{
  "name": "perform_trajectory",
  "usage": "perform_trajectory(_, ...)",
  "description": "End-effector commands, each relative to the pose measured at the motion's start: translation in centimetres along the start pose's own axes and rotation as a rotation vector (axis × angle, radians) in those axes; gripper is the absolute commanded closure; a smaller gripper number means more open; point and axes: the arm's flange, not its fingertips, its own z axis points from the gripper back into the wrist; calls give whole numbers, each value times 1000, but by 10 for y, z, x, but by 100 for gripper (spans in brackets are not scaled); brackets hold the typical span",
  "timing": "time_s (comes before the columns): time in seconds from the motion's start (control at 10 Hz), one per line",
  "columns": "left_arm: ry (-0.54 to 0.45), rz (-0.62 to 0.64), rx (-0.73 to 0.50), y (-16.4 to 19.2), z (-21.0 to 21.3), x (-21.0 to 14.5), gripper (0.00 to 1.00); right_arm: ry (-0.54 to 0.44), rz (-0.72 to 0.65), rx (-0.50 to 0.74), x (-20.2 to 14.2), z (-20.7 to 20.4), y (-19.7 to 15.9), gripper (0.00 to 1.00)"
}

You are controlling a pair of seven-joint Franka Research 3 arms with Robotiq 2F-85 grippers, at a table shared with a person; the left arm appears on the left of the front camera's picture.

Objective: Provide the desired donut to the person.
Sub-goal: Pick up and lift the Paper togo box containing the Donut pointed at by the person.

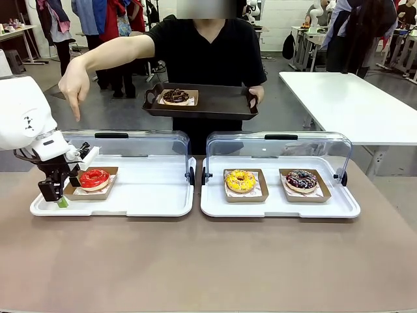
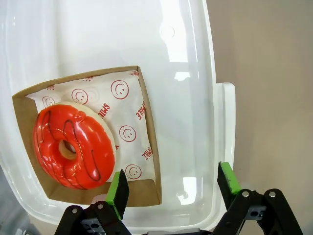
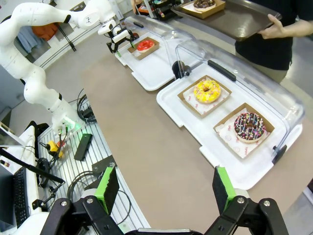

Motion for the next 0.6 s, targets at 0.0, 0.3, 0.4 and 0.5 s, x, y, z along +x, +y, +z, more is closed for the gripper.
perform_trajectory(0.0, 46, 25, 5, 4, 0, 2, 5, -26, 15, 16, 1, 0, -2, 0)
perform_trajectory(0.3, 62, 15, 1, 4, -2, 1, 63, -26, 15, 16, 1, 0, -2, 0)
perform_trajectory(0.4, 62, 10, -2, 3, -2, 0, 84, -26, 15, 16, 1, 0, -2, 0)
perform_trajectory(0.5, 63, 8, -5, 3, -2, 0, 100, -26, 15, 16, 1, 0, -2, 0)
